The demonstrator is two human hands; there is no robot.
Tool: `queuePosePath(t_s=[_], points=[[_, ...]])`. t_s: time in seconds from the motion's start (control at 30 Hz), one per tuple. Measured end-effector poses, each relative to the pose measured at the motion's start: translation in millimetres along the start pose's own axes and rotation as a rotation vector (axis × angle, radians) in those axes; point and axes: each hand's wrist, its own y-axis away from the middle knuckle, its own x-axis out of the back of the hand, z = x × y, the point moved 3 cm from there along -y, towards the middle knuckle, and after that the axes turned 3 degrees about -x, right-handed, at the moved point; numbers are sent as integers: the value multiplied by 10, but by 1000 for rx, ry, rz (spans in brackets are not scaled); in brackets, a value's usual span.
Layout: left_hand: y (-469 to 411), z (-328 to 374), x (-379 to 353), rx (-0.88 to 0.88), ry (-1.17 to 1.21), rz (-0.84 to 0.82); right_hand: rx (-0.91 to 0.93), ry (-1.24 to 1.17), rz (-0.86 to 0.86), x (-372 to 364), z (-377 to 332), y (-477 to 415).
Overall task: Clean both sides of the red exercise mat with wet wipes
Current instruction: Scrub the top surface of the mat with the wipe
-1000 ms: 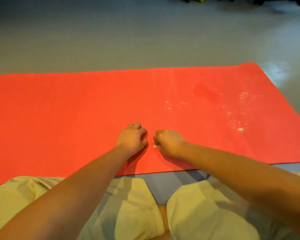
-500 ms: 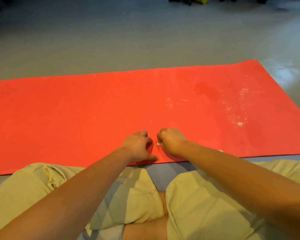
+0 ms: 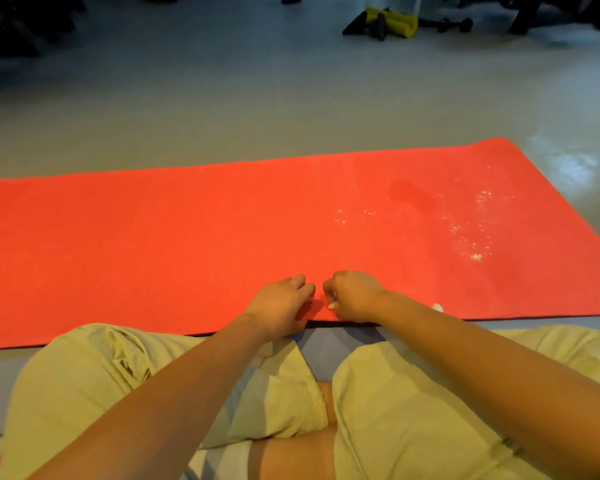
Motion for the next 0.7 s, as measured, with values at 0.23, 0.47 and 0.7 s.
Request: queuePosePath(t_s=[0.23,0.47,0.7], points=[[29,-140,120,97,-181,-243,-106,301,-249,38,102,196],[-11,-150,223,-7,-208,-241,-111,322,-129,-95,-64,214],[22,-398,573,-53,-288,-100,-70,179,77,-10,-220,162]])
